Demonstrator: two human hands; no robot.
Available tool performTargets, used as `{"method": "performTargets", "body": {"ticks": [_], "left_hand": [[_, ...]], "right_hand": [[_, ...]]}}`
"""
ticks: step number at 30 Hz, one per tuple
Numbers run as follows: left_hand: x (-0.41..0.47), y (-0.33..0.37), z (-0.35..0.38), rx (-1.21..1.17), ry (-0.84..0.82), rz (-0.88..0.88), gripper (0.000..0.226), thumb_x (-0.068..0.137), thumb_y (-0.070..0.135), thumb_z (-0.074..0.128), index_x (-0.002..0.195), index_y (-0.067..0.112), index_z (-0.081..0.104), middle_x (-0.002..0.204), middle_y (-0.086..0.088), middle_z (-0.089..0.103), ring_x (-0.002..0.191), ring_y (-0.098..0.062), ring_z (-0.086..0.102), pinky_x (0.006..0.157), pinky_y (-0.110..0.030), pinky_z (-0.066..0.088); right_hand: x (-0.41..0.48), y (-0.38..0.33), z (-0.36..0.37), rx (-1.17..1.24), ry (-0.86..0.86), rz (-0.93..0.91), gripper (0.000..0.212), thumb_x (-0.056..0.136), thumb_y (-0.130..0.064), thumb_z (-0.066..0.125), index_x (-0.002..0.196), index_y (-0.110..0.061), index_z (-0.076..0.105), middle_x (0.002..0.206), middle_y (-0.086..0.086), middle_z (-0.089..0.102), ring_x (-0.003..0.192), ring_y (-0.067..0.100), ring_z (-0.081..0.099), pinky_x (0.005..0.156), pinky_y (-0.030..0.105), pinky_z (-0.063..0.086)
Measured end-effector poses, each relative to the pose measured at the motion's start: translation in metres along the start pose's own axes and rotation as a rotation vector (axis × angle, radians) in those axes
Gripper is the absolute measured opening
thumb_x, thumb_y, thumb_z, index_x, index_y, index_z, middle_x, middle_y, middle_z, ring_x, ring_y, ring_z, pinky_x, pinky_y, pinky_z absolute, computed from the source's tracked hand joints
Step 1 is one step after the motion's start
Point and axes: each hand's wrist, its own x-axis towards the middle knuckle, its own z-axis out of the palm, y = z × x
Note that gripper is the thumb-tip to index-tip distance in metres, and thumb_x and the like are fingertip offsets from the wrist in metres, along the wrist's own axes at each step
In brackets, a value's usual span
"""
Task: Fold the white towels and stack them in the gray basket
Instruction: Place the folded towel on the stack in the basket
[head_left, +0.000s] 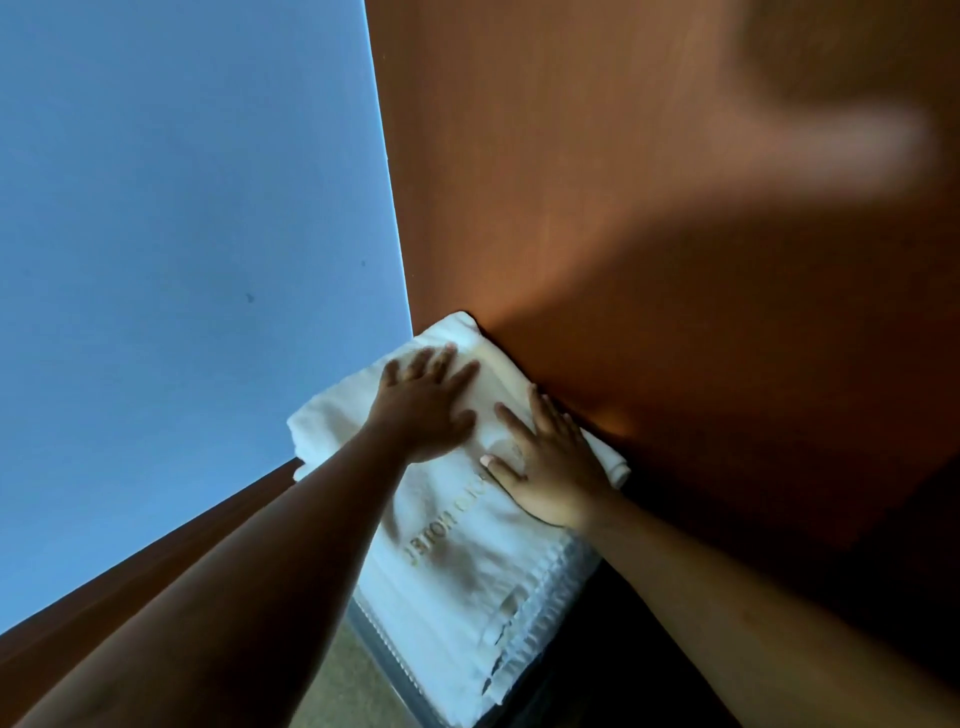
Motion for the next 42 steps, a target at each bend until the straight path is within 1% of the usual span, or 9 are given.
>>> {"method": "performTargets", "body": {"ticks": [6,11,16,20,26,30,34,39,42], "left_hand": [[0.021,-0.019,0.008,-0.041,-0.138,-0.080,0.068,0.097,0.069,0.020,0.158,0.046,-0.001,0.170,0.004,0.001,0.155,-0.022,0.007,0.119,-0.059,0.013],[0.031,-0.018,0.008,0.028,-0.095,-0.039,0.074,0.094,0.074,0.021,0.158,0.044,0.000,0.166,0.001,0.012,0.149,-0.028,0.019,0.107,-0.060,0.029],[0.030,-0.022,0.022,0.017,-0.039,0.064,0.087,0.083,0.074,0.004,0.160,0.035,-0.003,0.169,0.011,-0.011,0.156,-0.016,0.000,0.115,-0.068,0.014],[0.042,-0.019,0.017,-0.053,-0.119,0.006,0.080,0.095,0.068,0.028,0.159,0.039,-0.010,0.169,0.010,0.006,0.155,-0.017,0.008,0.115,-0.068,0.013],[0.058,-0.002,0.018,-0.051,-0.226,-0.116,0.072,0.096,0.070,0.022,0.159,0.035,0.020,0.167,0.006,0.019,0.154,-0.024,0.013,0.114,-0.072,-0.002],[0.071,0.006,0.014,0.036,-0.283,-0.110,0.068,0.096,0.070,0.022,0.150,0.033,0.038,0.164,-0.004,0.025,0.152,-0.031,0.016,0.117,-0.068,0.004],[0.070,0.005,0.016,-0.008,-0.312,-0.114,0.070,0.095,0.074,0.024,0.153,0.037,0.035,0.167,-0.005,0.016,0.153,-0.032,0.009,0.118,-0.067,0.002],[0.050,-0.028,0.007,-0.090,-0.250,0.108,0.081,0.088,0.082,0.021,0.158,0.042,0.017,0.169,0.008,0.010,0.156,-0.016,0.004,0.122,-0.052,0.007],[0.022,-0.062,0.004,-0.167,-0.239,-0.055,0.087,0.078,0.092,0.024,0.155,0.054,0.009,0.169,0.006,0.009,0.154,-0.026,0.016,0.118,-0.053,0.022]], "right_hand": [[0.025,-0.006,0.001,0.028,-0.156,-0.016,0.089,0.080,-0.085,0.016,0.157,-0.043,0.000,0.167,-0.002,-0.009,0.153,0.016,-0.011,0.125,0.042,0.000],[0.031,-0.004,0.002,0.050,-0.196,-0.022,0.090,0.082,-0.087,0.019,0.157,-0.042,0.000,0.168,-0.002,-0.008,0.154,0.016,-0.009,0.125,0.042,0.002],[0.025,-0.006,0.006,0.047,-0.115,-0.032,0.090,0.081,-0.087,0.020,0.158,-0.039,0.008,0.168,0.000,-0.002,0.154,0.017,-0.004,0.124,0.042,0.002],[0.016,-0.010,0.011,0.008,0.008,0.000,0.081,0.088,-0.079,0.024,0.157,-0.037,0.015,0.167,0.004,0.012,0.154,0.020,0.005,0.124,0.044,0.002],[-0.003,-0.018,0.015,-0.053,0.082,0.159,0.087,0.086,-0.082,0.020,0.157,-0.034,0.018,0.165,0.008,0.018,0.152,0.025,0.011,0.122,0.047,-0.002],[-0.004,-0.014,0.010,-0.025,-0.026,0.151,0.089,0.086,-0.084,0.019,0.159,-0.033,0.012,0.165,0.007,0.017,0.152,0.024,0.012,0.122,0.045,0.005],[-0.006,-0.010,0.008,0.006,-0.057,0.155,0.092,0.083,-0.087,0.019,0.158,-0.034,0.012,0.165,0.005,0.017,0.152,0.024,0.013,0.121,0.044,0.005],[-0.011,-0.013,0.017,-0.016,0.065,0.238,0.092,0.083,-0.087,0.019,0.157,-0.032,0.021,0.163,0.002,0.024,0.149,0.022,0.017,0.121,0.046,0.001],[-0.011,-0.011,0.015,0.006,0.059,0.266,0.090,0.083,-0.086,0.022,0.156,-0.032,0.023,0.162,0.000,0.026,0.149,0.022,0.018,0.120,0.046,0.004]]}}
